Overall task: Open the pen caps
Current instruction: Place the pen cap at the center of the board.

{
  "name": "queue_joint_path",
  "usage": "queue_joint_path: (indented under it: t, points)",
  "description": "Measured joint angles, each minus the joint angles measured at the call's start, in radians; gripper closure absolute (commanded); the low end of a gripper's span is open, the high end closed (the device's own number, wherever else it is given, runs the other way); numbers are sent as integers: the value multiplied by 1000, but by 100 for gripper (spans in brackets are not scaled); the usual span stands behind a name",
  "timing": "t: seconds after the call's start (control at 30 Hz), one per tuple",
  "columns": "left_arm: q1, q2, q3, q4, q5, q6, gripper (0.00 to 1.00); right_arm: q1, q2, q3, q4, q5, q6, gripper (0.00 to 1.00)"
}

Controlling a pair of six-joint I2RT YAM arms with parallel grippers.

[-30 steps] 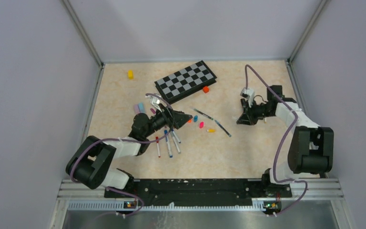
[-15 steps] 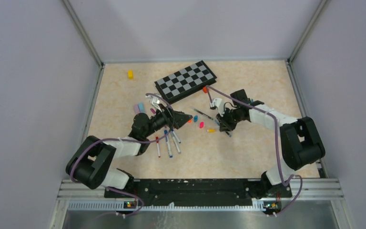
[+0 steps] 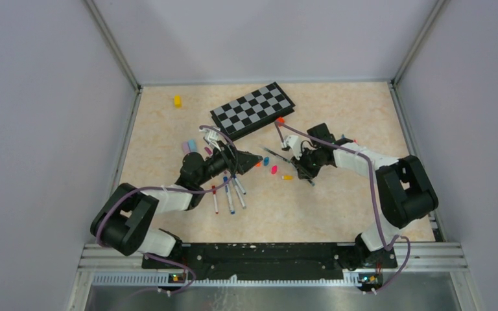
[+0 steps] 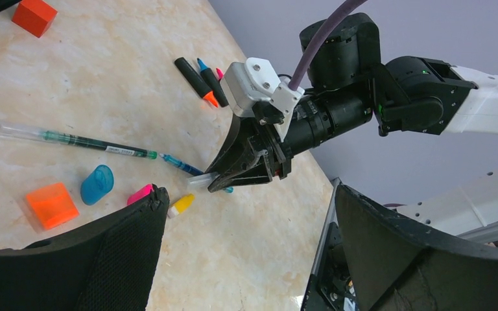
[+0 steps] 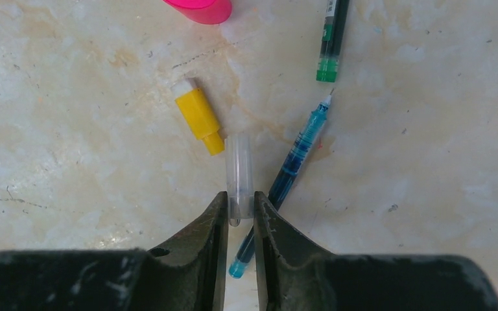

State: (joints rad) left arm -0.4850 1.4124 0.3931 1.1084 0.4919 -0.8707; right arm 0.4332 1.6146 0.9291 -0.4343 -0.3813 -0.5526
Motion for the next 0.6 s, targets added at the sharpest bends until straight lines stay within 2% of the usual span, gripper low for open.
queue_joint_path:
  t: [0.23, 0.6]
  points:
    - [0, 0, 0, -3, 2, 0, 1, 3, 0, 0, -2, 2, 0, 72]
    - [1, -13, 0, -28, 1, 14, 1, 2, 0, 30, -36, -58, 21, 70]
